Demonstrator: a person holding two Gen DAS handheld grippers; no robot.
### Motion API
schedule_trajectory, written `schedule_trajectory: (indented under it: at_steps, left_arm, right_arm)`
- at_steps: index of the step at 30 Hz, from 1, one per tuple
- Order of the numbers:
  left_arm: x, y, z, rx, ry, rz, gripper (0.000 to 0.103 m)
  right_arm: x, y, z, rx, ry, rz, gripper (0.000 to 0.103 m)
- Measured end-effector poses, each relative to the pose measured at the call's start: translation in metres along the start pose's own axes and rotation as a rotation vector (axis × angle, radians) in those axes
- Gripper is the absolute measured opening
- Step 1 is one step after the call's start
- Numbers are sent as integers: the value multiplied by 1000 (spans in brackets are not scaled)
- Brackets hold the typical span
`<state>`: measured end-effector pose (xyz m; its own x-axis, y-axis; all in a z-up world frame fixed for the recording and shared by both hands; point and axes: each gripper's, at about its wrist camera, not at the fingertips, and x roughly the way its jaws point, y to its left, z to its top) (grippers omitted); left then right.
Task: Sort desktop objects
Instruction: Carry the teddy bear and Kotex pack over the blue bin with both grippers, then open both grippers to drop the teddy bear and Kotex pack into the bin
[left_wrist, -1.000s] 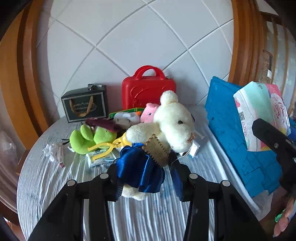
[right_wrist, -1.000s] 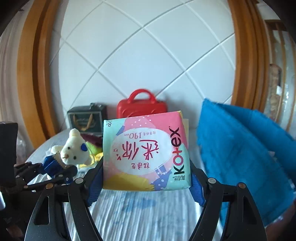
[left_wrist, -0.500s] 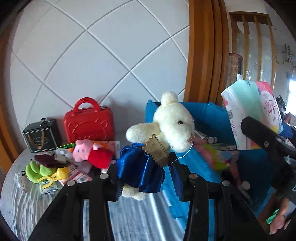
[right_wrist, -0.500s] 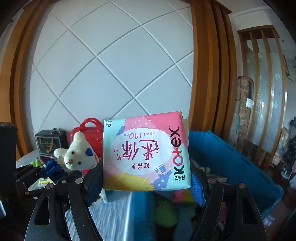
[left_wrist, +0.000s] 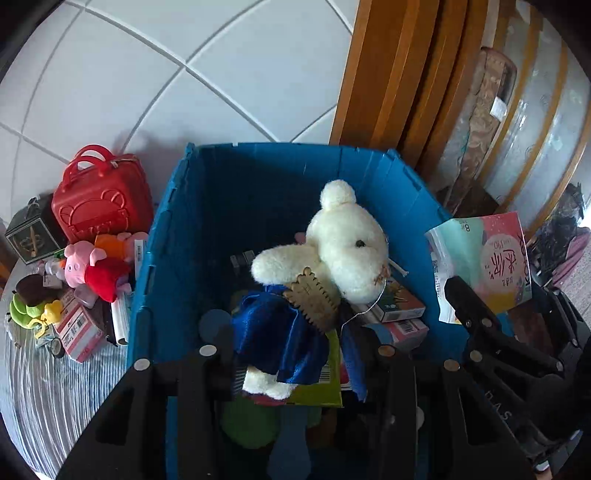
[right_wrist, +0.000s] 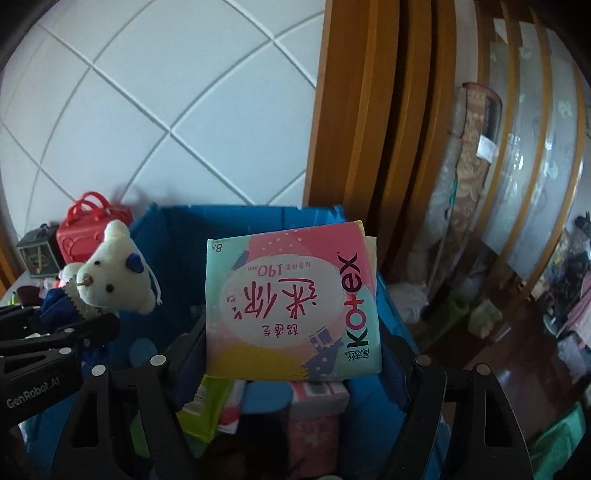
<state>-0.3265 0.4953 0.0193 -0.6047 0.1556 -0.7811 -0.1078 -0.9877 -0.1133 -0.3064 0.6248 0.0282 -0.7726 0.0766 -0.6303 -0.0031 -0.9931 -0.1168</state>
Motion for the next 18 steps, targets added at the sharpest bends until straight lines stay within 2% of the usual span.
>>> schedule_trajectory:
  at_steps: [3, 6, 9, 12, 14, 17, 18]
  left_arm:
    - [48, -6, 0, 1, 127, 39, 43]
    - [83, -9, -12, 38, 196, 80, 43]
    - [100, -8, -23, 15, 263, 97, 45]
    - [104, -9, -27, -5, 304, 63, 48]
    - [101, -9, -27, -3, 287, 75, 48]
    - [96, -13, -28, 6, 268, 78, 59]
    - [94, -14, -28, 7, 262, 74, 66]
  right_arm:
    - [42, -10, -5, -21, 106, -4, 78]
    - [72, -15, -20, -33, 185, 32, 78]
    - [90, -11, -32, -29, 277, 56, 78]
    - [97, -11, -37, -36, 322, 48, 78]
    - [99, -11, -39, -47, 330, 37, 78]
    - [102, -8, -44, -65, 354, 40, 78]
    - [103, -7, -45, -69, 358, 42, 78]
